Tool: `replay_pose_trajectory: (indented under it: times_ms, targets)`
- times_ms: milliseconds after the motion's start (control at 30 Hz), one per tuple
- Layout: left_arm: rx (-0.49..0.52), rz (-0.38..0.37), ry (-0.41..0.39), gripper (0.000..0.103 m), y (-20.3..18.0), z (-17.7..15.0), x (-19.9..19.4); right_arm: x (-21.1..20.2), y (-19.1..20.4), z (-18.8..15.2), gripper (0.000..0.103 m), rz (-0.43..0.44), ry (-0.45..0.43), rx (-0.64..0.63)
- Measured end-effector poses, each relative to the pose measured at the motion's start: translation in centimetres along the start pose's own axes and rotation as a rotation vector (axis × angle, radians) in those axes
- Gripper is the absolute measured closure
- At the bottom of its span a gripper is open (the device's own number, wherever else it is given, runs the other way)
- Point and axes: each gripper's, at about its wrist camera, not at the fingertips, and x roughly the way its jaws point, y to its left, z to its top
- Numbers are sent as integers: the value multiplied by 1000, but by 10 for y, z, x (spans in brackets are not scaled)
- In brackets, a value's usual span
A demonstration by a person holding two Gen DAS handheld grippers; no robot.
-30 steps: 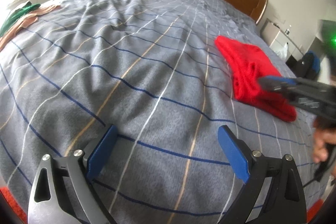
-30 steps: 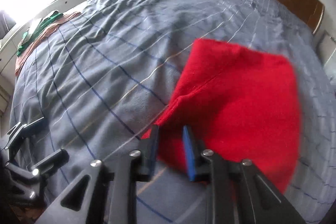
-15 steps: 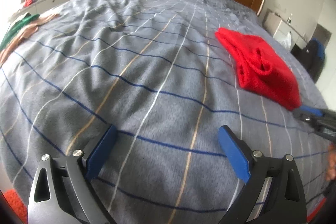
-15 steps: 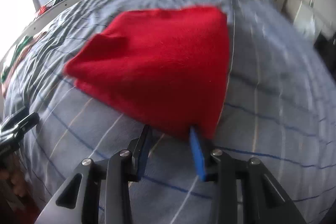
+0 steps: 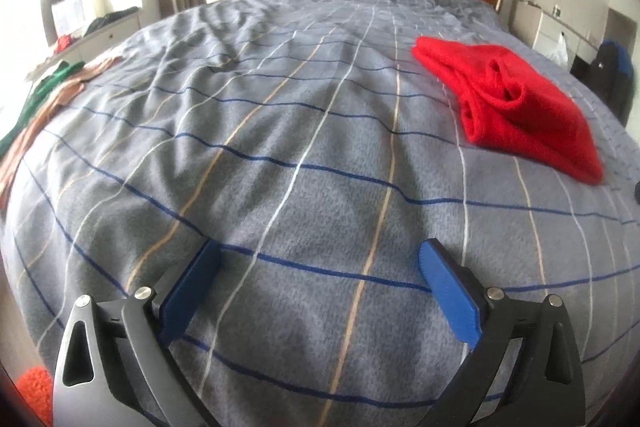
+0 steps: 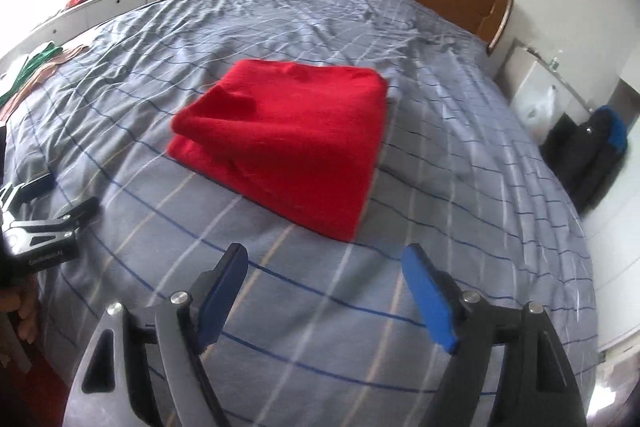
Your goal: Fold small clothes
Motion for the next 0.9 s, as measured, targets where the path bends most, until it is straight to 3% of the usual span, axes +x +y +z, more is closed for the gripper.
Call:
replay_pose_trajectory:
  times_ms: [333,467,533,600,733,833,900]
  targets:
    - [21,40,-32,1,-5,-4,2,14,-21,-9,24,-29,29,53]
    - [13,20,15,1,-5,0,-2,20,-26,-13,24,-19,40,70]
    - [-21,-66,42,1,-4,10,-10,22,-30,-15,24,4,43,85]
    - [-81,-200,33,1,-4,30,-17,26,-38,-16,24,36,40,117]
    - [-154,-362,54,1,-24,95,-4,43,-64,-10,24,164,35,283]
    - [-157,-401,159,1,-49,135,42,61,-89,9,24,303,8,450]
    - [-105,-371,248,2,-66,146,72,77,-106,28,24,374,-26,541]
